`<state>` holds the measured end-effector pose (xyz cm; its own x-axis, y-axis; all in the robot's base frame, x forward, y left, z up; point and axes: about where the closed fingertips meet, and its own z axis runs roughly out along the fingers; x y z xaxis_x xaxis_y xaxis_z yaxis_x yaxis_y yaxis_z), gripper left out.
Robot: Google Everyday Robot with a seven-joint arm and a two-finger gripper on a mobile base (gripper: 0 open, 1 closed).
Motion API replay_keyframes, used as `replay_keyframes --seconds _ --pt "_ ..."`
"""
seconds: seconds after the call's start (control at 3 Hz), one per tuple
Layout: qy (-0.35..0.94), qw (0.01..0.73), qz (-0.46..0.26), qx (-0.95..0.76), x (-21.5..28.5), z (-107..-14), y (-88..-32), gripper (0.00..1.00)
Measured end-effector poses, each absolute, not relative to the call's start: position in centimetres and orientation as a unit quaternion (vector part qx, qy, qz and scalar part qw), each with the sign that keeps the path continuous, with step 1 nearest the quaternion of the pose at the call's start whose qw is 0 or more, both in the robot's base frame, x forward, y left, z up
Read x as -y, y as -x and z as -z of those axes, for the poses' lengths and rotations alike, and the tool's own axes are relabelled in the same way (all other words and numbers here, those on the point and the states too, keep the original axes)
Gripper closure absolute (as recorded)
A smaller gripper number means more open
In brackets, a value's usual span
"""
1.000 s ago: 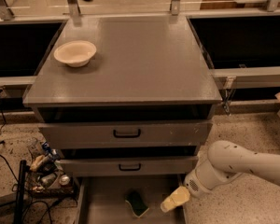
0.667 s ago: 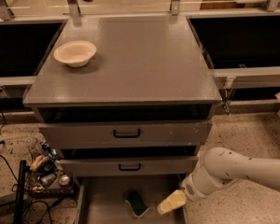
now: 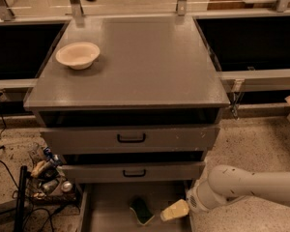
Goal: Pick sponge from bottom drawer and place on counter
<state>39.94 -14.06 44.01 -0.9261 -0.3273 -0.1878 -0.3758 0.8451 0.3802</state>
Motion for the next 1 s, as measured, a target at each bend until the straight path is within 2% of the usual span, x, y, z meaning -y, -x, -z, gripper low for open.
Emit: replay_keyframes --seconds 1.0 --pt "0.142 0.073 -0.219 -0.963 13.91 -42.05 -41.19 0.00"
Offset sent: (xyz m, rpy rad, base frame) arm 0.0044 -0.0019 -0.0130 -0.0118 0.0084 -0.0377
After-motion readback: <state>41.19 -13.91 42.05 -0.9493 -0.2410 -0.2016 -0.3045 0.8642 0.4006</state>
